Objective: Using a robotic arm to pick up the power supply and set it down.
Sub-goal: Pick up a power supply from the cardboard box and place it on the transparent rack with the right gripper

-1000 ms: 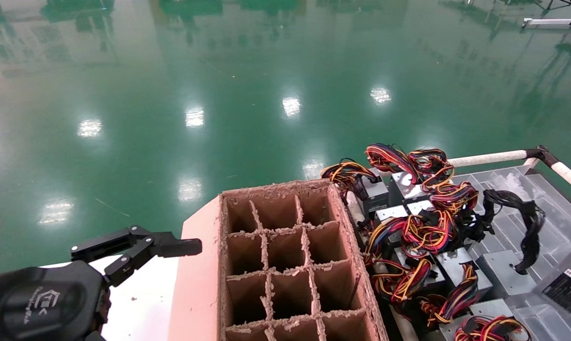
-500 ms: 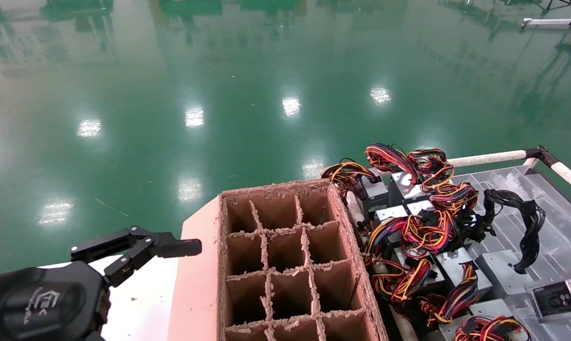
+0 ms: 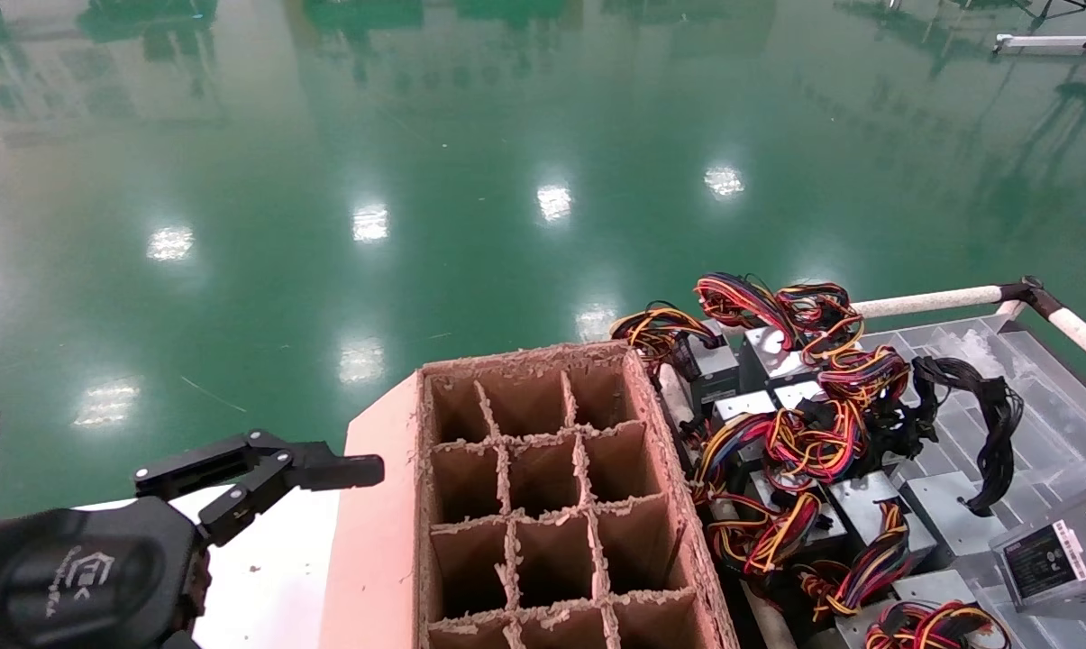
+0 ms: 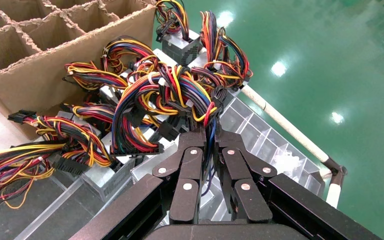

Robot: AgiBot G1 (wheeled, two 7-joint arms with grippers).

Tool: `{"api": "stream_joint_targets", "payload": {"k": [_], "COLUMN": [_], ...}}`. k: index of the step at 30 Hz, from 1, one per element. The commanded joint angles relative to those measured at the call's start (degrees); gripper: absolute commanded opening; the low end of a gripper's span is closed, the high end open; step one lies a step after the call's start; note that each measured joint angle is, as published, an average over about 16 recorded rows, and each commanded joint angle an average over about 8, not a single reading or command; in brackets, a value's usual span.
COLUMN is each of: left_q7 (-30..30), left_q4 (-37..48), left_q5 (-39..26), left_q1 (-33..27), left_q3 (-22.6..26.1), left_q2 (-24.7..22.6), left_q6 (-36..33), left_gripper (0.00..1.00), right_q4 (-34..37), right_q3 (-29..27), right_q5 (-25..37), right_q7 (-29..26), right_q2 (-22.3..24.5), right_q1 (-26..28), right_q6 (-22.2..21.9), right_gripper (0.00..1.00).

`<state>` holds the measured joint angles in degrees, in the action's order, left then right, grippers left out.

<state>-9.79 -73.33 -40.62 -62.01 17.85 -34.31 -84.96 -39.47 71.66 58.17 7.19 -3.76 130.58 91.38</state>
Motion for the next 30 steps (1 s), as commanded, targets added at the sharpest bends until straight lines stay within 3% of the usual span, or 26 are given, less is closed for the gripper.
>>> {"api": "stream_joint_targets", "payload": {"k": [1, 13, 21, 30], "left_q7": [0.00, 0.02, 0.02, 0.03], "left_q4": [0.00, 0.00, 0.00, 0.00], "left_q5": [0.00, 0.02, 0.03, 0.05], "left_q1": [0.00, -0.01, -0.01, -0.02], "left_q3": [0.00, 0.03, 0.05, 0.07], "left_q2": [0.00, 0.01, 0.02, 0.03], "left_q6": [0.00, 0.01, 0.02, 0.03], "left_gripper": [1.00, 1.00, 1.00, 1.00], "right_q4": [-0.64, -1.53, -0.85, 3.38], "right_q3": [0.31, -1.25, 2.06, 6.90], "right_q5": [0.25, 7.11, 9.97, 8.43], "right_q7": [-0.37, -2.22, -1.76, 1.37], "right_q2": [0.32, 0.09, -1.35, -5.79], "right_q1": [0.38, 6.45, 5.69, 3.28], "right_q6": [0.00, -0.15, -0.03, -0.16], "right_gripper": [0.00, 0.00, 0.00, 0.00]}}
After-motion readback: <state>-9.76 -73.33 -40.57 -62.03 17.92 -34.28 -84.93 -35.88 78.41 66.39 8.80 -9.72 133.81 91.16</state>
